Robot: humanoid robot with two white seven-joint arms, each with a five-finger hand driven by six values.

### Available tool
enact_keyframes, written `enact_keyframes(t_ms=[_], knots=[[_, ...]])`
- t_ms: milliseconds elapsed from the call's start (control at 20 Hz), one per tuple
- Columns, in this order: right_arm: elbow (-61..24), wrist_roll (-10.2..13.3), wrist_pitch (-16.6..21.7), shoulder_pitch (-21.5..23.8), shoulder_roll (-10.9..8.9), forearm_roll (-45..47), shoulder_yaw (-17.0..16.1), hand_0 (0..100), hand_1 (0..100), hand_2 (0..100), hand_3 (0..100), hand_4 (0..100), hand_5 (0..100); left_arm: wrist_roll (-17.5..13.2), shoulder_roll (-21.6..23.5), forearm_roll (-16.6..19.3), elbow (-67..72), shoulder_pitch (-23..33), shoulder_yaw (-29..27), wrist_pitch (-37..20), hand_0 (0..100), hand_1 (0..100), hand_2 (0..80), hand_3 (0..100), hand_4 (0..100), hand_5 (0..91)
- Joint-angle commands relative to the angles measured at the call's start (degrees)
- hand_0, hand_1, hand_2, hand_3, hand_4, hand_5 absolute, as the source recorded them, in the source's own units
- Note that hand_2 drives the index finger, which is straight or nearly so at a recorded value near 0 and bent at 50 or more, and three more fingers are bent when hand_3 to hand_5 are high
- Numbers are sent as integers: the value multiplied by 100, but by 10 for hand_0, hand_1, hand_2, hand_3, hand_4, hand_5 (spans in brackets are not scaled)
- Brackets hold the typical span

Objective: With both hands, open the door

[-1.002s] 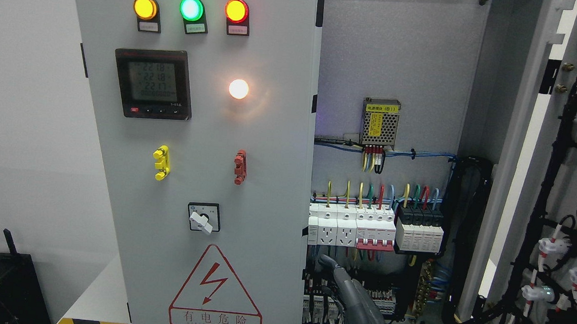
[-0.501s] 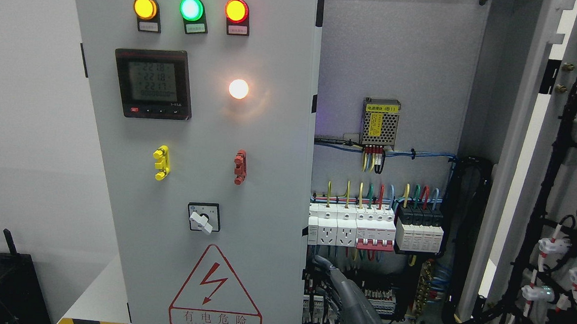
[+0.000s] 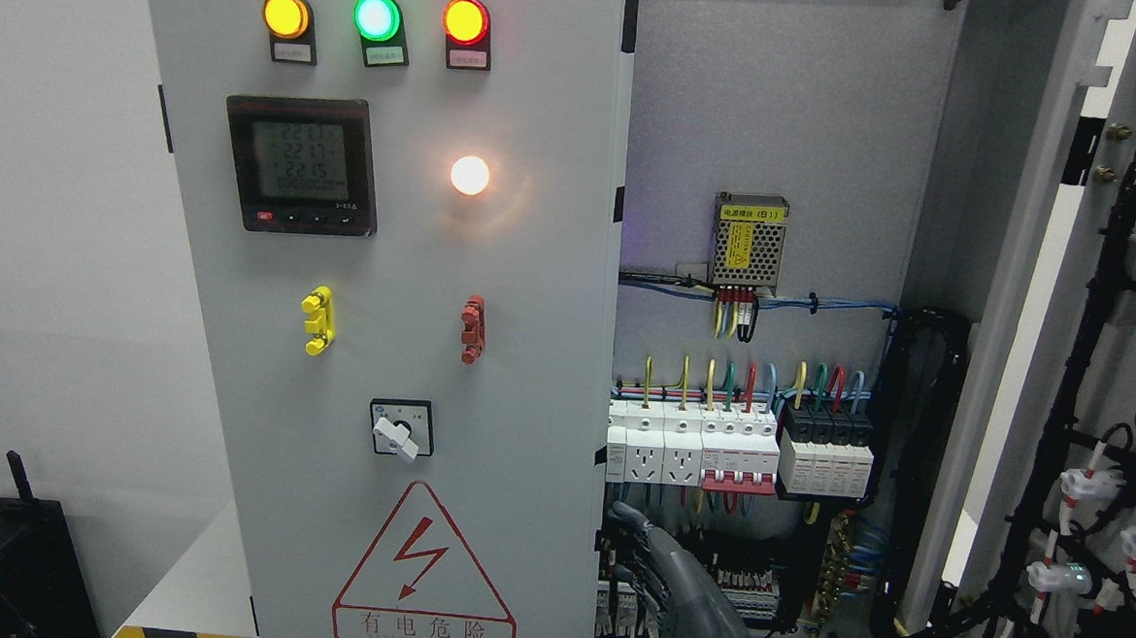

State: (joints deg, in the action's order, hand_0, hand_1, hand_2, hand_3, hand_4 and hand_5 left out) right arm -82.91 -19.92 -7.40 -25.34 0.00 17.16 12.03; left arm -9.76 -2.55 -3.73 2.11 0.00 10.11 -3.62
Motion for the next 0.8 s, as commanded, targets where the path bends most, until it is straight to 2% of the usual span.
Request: enact_keyframes(t_ms=[0,401,601,751], knots=[[108,-55,-7,-50,53,59,-8,383,0,0,0,0,0,0,0,4,0,-185,0,2,0,0,0,0,0,0],[196,-82,-16,-164,44,340,-8,383,0,0,0,0,0,9,0,-5,0,-185,0,2,0,0,0,0,0,0],[205,-397,-24,-173,44,340,1,383,0,0,0,0,0,0,0,4,0,-185,0,2,0,0,0,0,0,0],[222,-416,-51,-200,53,340,-8,383,0,0,0,0,0,9,0,-5,0,-185,0,2,0,0,0,0,0,0]])
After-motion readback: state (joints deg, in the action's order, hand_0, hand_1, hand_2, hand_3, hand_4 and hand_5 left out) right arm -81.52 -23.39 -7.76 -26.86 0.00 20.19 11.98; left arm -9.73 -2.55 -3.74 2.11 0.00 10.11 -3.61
